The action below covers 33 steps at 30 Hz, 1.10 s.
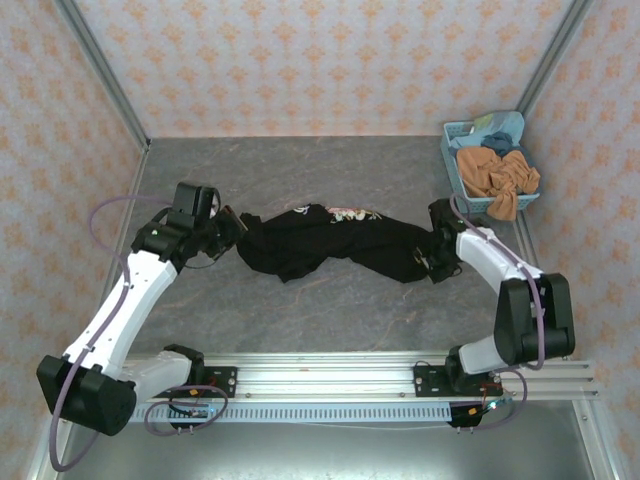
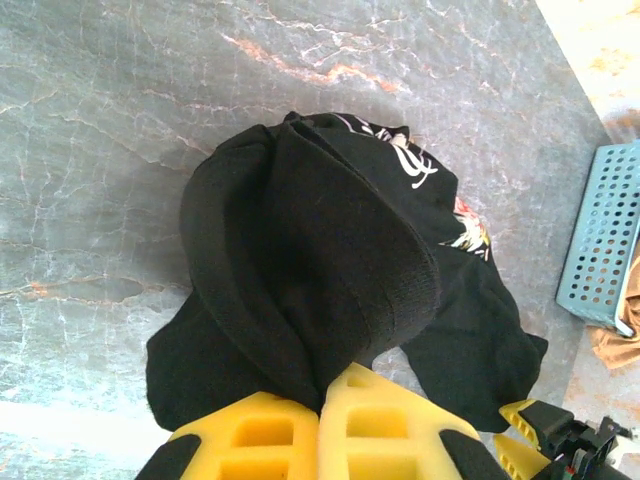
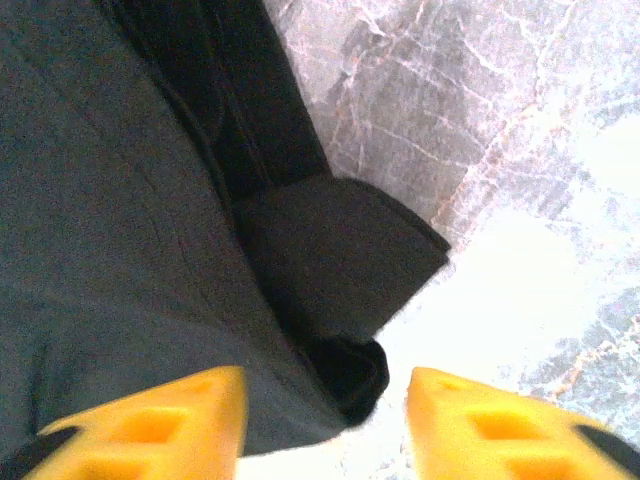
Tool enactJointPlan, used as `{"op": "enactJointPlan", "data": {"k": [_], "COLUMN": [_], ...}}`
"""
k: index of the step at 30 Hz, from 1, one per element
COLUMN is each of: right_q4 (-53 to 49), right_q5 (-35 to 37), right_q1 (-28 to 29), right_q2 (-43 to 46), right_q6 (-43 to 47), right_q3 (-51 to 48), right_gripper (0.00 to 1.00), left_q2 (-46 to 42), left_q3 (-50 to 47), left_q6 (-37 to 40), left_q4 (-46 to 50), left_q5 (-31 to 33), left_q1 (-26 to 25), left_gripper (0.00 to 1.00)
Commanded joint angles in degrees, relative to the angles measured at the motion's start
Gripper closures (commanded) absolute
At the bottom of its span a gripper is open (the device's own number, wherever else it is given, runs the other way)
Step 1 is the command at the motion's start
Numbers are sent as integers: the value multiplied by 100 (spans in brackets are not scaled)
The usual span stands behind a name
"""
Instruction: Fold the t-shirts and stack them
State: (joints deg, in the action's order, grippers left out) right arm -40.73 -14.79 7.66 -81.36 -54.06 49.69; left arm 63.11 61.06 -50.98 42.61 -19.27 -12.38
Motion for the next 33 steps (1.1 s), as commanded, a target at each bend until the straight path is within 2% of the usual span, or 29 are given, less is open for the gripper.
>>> {"op": "enactJointPlan", "data": {"k": [1,7,11,18,21,23,25,33], "right_q4": [78,731,876,1292,1344,1300,1114,135], "right_q5": [-57,-270,14,-198,-133,-42,72,64], "right_q1": [110,706,692,638,640,647,665,720], "right_q2": [364,514,225,-531,-637,-549,-398,342], "right_q6": [-132,-856,-836,-931,-1008,-992,-902,-453], "right_q3": [-225,-747,-667,-610,-554,-461,-291,790], "right_gripper": [44,40,44,64,79,92,100,100], "left_q2": [-86,88,259,490,537,568,575,600], "left_q3": [-64,-8,96,185,195,232,268,556], "left_q6": [65,100,124,159,182,210,227,208], "left_q4": [-5,-128,-183,-284,-315,-296,-280,-251], "left_q5": [30,-23,-79,-123,-120,-82,-28,400], "left_q1": [-12,-13,-11,-18,-15,-19,-19,-11], "left_gripper": [100,100,100,100,100,100,100,100]}}
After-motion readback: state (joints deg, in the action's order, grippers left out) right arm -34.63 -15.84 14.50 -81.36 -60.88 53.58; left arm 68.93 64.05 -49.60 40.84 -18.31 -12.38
